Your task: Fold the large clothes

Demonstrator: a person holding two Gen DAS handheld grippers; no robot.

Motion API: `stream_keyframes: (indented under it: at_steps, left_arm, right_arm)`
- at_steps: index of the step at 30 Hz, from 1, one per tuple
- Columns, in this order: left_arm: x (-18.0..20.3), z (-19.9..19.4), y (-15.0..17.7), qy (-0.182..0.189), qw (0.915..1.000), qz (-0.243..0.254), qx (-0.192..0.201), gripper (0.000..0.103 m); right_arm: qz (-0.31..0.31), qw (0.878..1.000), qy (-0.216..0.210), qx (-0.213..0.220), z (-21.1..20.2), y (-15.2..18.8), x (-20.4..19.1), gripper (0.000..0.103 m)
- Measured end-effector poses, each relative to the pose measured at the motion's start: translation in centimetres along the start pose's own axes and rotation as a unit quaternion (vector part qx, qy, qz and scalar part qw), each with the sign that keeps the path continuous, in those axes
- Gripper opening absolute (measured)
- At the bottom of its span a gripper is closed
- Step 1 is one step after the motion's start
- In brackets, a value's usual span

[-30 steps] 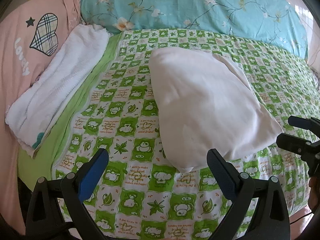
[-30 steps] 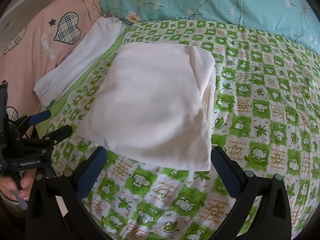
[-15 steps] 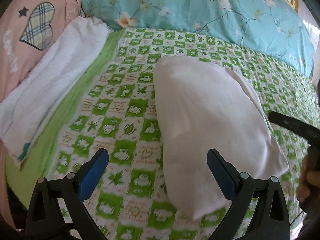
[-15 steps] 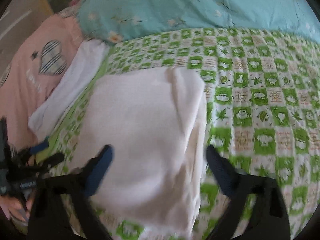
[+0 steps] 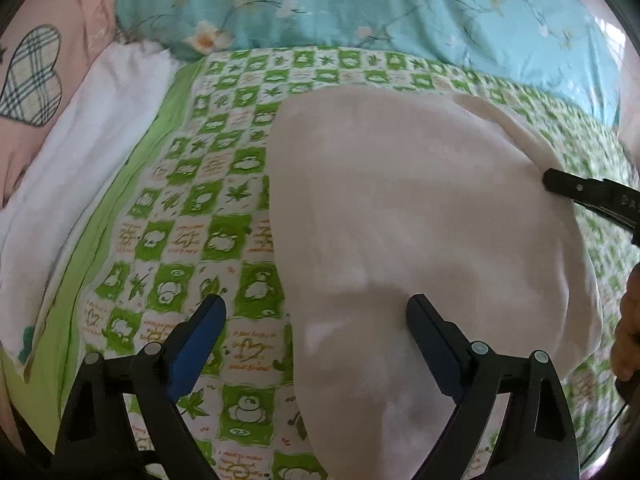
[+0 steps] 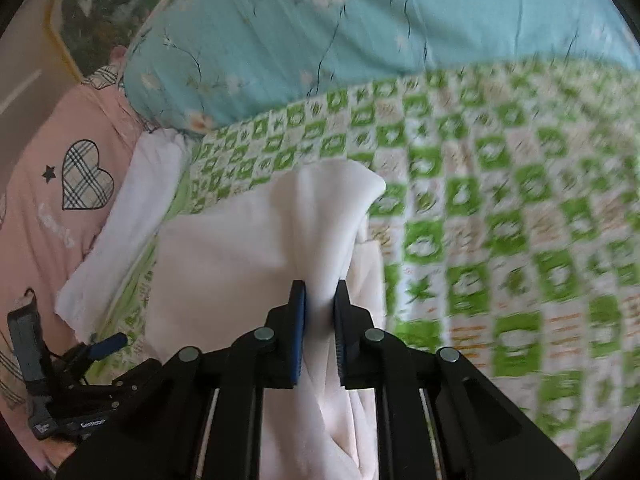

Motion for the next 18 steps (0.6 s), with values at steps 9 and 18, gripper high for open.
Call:
stream_keyframes:
  at_steps: [9,18]
  left_arm:
    - [-0.1,1.8,0.8,0.022,0.9997,-0.013,0.003,0.098]
    - [-0.1,2.0,1.1,0.012,0.9997,-0.018,0.012,0.102]
  right_arm:
    - [0.06,0.997,0.025,-0.035,2.5,2.5,2.8,0.027]
    - [-0.003,0.996,0.022,-0.09,3.2,6.3,-0.9,0.027]
Point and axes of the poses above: each gripper's, at about its wrist camera, not at the fingertips, and z roughly the way its jaws point, x to its right, y to its underside, the point moved 6 cm from there along z, roughly the way its jaws point, and after that the axes turned 14 degrees about -y, right-handed, at the moved point
